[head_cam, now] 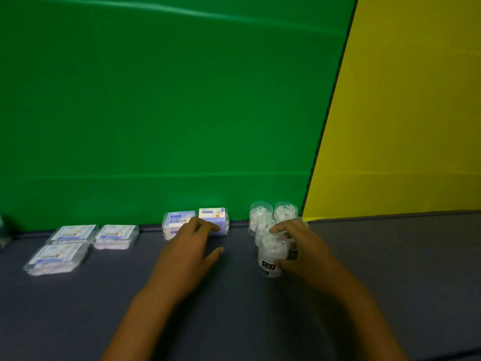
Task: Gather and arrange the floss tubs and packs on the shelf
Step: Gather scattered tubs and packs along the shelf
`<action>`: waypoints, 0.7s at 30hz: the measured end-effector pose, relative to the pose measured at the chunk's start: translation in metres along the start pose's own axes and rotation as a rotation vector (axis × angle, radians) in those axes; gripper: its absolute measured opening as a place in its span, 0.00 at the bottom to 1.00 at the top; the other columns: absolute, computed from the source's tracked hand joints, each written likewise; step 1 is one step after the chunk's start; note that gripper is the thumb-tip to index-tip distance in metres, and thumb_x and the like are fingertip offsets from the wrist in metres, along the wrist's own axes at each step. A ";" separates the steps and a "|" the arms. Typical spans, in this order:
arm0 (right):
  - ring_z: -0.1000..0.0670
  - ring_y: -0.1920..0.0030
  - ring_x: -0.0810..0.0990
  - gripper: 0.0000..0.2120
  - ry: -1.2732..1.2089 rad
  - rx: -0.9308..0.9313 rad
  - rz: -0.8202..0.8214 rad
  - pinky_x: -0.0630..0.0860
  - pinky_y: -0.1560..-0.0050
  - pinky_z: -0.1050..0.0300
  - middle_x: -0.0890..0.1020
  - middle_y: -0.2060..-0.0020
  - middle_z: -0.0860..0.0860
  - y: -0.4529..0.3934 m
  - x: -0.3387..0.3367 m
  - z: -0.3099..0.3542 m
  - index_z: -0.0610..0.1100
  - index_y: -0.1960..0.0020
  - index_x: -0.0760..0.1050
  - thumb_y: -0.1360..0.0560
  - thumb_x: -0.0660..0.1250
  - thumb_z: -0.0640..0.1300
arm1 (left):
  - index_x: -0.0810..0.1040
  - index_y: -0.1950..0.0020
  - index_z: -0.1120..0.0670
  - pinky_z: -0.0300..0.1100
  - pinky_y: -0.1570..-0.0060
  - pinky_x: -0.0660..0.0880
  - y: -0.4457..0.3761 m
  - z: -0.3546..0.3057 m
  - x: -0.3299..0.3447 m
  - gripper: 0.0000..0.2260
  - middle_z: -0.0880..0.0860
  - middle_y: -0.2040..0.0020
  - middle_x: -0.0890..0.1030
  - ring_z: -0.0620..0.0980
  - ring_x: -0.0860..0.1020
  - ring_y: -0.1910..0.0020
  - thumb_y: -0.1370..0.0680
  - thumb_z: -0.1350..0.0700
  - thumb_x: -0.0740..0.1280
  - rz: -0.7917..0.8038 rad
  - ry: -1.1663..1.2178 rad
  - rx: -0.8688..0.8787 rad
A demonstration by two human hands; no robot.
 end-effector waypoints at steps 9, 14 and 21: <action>0.55 0.36 0.70 0.26 0.046 -0.110 0.020 0.70 0.37 0.64 0.70 0.37 0.56 -0.004 0.004 -0.012 0.51 0.37 0.72 0.32 0.76 0.40 | 0.70 0.36 0.43 0.43 0.51 0.75 0.015 -0.008 0.000 0.18 0.44 0.39 0.69 0.46 0.73 0.42 0.24 0.43 0.66 -0.007 -0.044 -0.084; 0.53 0.37 0.71 0.22 0.101 -0.087 -0.027 0.71 0.36 0.53 0.71 0.38 0.56 0.003 -0.006 0.005 0.53 0.37 0.71 0.28 0.74 0.46 | 0.69 0.36 0.43 0.44 0.51 0.75 0.027 -0.006 -0.018 0.18 0.45 0.37 0.69 0.48 0.74 0.41 0.24 0.43 0.66 -0.015 -0.089 -0.085; 0.51 0.35 0.69 0.22 0.333 -0.093 -0.118 0.71 0.37 0.54 0.70 0.35 0.55 0.007 -0.007 0.077 0.52 0.32 0.67 0.24 0.66 0.56 | 0.68 0.32 0.46 0.45 0.46 0.73 0.051 0.016 -0.072 0.21 0.48 0.37 0.72 0.50 0.73 0.39 0.24 0.42 0.64 -0.078 -0.194 -0.097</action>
Point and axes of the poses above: each hand's wrist, its own y-axis away from the middle knuckle, its own x-axis out of the palm, z = x × y, the point moved 2 cm from there along -y, towards the middle knuckle
